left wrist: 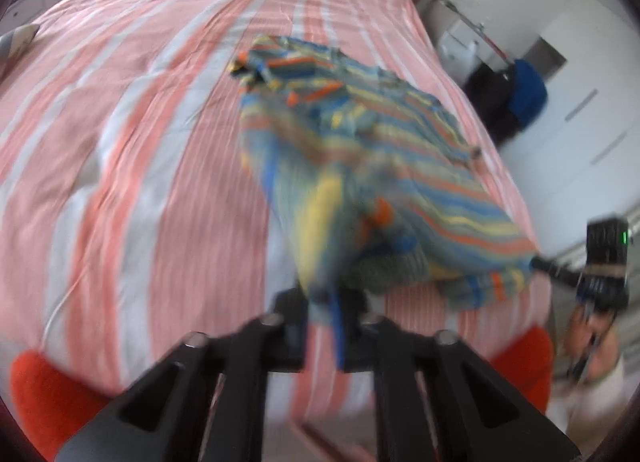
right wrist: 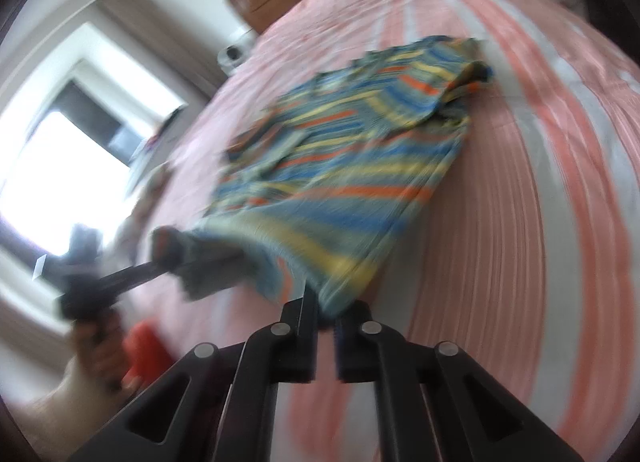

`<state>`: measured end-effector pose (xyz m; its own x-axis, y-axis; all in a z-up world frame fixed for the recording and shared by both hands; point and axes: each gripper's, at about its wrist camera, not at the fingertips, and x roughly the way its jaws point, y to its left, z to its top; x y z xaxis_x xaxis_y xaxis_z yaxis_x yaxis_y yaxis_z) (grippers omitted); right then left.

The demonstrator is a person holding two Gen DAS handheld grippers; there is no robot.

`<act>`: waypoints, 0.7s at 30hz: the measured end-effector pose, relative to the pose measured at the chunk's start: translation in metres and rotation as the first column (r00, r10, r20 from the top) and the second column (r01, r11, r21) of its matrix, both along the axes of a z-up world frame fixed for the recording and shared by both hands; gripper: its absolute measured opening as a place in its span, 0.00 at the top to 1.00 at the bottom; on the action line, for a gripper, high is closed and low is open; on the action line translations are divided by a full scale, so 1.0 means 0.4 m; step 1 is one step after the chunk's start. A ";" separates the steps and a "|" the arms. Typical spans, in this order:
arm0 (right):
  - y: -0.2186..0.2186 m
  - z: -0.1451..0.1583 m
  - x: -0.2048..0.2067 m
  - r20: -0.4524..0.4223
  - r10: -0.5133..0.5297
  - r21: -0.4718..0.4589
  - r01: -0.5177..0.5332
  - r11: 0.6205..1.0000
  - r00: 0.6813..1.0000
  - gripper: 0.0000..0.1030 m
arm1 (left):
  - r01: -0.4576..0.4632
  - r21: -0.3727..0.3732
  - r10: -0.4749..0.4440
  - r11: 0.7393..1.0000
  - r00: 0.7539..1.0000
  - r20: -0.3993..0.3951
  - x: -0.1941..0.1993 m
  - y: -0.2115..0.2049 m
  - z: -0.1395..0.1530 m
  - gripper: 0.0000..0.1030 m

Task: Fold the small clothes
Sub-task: 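Grasp the striped sweater's hem with the left tool while the right tool grasps it too, then pull the hem with both tools to spread the sweater body flat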

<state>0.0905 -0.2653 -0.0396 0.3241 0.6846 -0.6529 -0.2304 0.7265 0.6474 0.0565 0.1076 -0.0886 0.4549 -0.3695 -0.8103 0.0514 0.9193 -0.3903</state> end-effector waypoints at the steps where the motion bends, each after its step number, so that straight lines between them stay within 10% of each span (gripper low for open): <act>1: -0.020 0.022 -0.020 -0.023 0.022 0.006 -0.022 1.000 1.000 0.95 | 0.013 0.002 -0.013 1.000 1.000 -0.022 -0.017 0.006 -0.009 0.94; 6: -0.072 -0.026 -0.063 -0.049 -0.047 -0.146 0.040 0.989 0.998 0.89 | -0.050 0.122 0.066 0.991 0.989 -0.135 -0.048 0.050 -0.132 0.93; 7: -0.073 -0.050 -0.069 -0.056 -0.067 -0.196 0.054 0.979 0.996 0.74 | -0.080 0.100 0.094 0.992 0.985 -0.143 -0.061 0.071 -0.144 0.91; 8: -0.074 -0.077 -0.078 -0.064 -0.086 -0.237 0.069 0.969 0.994 0.58 | -0.096 0.067 0.105 0.993 0.984 -0.145 -0.068 0.085 -0.145 0.85; 10: -0.079 -0.100 -0.104 -0.073 -0.108 -0.191 0.092 0.977 0.991 0.55 | -0.118 -0.016 0.116 0.993 0.986 -0.117 -0.098 0.105 -0.123 0.38; 12: -0.067 -0.108 -0.140 -0.070 -0.094 -0.087 0.088 0.992 0.993 0.51 | -0.110 -0.031 0.108 0.993 0.992 -0.058 -0.124 0.093 -0.093 0.19; 15: 0.010 -0.126 -0.161 -0.034 -0.001 -0.041 -0.001 0.999 0.999 0.42 | -0.001 -0.037 0.000 0.999 1.000 -0.027 -0.102 0.008 -0.079 0.15; 18: 0.098 -0.149 -0.123 0.057 0.051 -0.067 -0.047 0.997 0.997 0.43 | 0.057 0.066 -0.055 0.996 0.998 -0.038 -0.036 -0.102 -0.105 0.15; 20: 0.128 -0.171 -0.077 0.088 0.041 -0.081 -0.034 0.996 0.995 0.50 | 0.028 0.111 -0.023 0.993 0.999 -0.049 -0.008 -0.113 -0.124 0.47; 21: 0.125 -0.178 -0.067 0.064 0.036 -0.063 -0.032 0.997 0.997 0.63 | 0.015 0.083 -0.010 0.996 0.998 -0.066 0.002 -0.101 -0.134 0.84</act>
